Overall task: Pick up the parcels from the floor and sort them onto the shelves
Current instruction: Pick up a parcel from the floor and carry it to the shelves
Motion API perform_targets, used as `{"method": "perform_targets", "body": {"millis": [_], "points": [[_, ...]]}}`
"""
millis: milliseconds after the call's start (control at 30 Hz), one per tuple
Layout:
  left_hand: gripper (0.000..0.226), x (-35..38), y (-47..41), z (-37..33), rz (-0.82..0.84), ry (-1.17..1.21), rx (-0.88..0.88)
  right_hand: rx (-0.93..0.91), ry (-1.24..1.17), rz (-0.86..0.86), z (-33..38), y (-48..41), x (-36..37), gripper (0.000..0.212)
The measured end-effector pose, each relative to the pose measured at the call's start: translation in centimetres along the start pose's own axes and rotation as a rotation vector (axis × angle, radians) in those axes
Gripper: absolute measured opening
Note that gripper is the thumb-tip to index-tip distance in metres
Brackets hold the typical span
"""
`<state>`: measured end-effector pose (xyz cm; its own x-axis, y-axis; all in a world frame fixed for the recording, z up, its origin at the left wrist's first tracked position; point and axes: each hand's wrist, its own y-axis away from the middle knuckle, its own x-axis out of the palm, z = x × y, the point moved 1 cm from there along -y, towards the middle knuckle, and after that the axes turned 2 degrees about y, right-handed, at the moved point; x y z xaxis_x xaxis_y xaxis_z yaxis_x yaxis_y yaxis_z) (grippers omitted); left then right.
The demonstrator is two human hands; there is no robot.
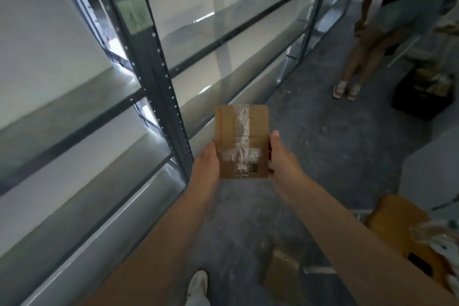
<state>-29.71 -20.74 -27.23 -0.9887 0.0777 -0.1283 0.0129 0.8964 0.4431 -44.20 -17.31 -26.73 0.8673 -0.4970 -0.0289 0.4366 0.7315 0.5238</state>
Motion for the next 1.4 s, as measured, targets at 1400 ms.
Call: {"method": "perform_targets", "body": {"millis": [1400], "points": [[0.059,-45.8,30.7,-5.1,-0.542,0.217,0.688,-0.44,0.17,1.153,7.8,38.6,33.4,0.038]]}}
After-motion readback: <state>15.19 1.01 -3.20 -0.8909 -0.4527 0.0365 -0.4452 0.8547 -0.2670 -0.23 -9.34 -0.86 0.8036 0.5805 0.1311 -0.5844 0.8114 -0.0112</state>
